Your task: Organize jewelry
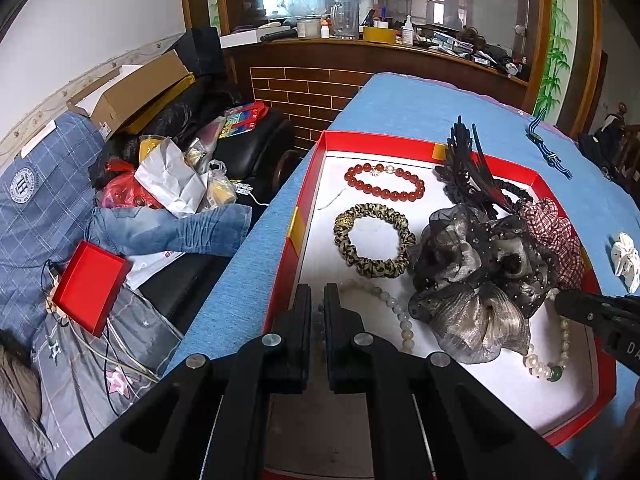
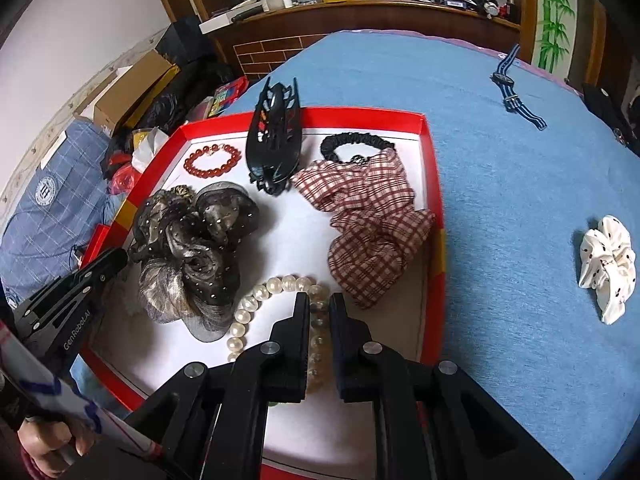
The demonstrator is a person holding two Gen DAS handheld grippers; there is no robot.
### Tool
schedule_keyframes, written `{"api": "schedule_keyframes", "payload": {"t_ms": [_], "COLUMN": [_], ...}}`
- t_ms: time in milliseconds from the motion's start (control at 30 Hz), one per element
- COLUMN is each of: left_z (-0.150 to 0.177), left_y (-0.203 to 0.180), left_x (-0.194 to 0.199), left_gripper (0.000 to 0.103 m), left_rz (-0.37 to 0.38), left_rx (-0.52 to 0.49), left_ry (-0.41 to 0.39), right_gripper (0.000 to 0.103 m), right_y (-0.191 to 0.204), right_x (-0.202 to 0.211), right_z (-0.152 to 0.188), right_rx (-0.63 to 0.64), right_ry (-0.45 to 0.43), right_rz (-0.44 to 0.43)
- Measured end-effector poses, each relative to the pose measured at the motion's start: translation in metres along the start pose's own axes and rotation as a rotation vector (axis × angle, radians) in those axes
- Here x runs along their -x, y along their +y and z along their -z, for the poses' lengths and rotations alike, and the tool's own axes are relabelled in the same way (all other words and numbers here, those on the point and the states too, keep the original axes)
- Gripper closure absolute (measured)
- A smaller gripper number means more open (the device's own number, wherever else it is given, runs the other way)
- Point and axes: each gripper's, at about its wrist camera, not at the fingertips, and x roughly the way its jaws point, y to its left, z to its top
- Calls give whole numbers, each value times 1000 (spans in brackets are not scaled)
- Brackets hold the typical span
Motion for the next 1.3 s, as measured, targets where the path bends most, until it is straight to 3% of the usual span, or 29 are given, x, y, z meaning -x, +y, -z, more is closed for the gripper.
{"api": "schedule_keyframes", "payload": {"t_ms": [67,200,367,833,1000,1300], "left_z": [0,0,0,3,4,6], "left_y": [-1,-4,-7,-15,-19,-15], "left_x": [1,5,7,19,25,41], "left_gripper": [96,82,82,60,43,36], "left_rz": [-2,-13,-25,-25,-62,-63], "left_rx": [-4,-9,-12,-22,-32,-11], "left_ry": [-3,-17,-21,-44,-68,-93], "right_gripper": [91,91,91,91,91,84], "right_y": [-1,-1,-1,-6,-7,-8], "right_x": [2,8,13,28,35,50], "right_z": [0,0,2,9,13,22], "right_rx": [-5,-6,-8,-13,-20,-21], "right_ry": [-2,-12,-19,-38,-43,-65], "right_rz": [-4,-8,-12,-9,-11,-6]}}
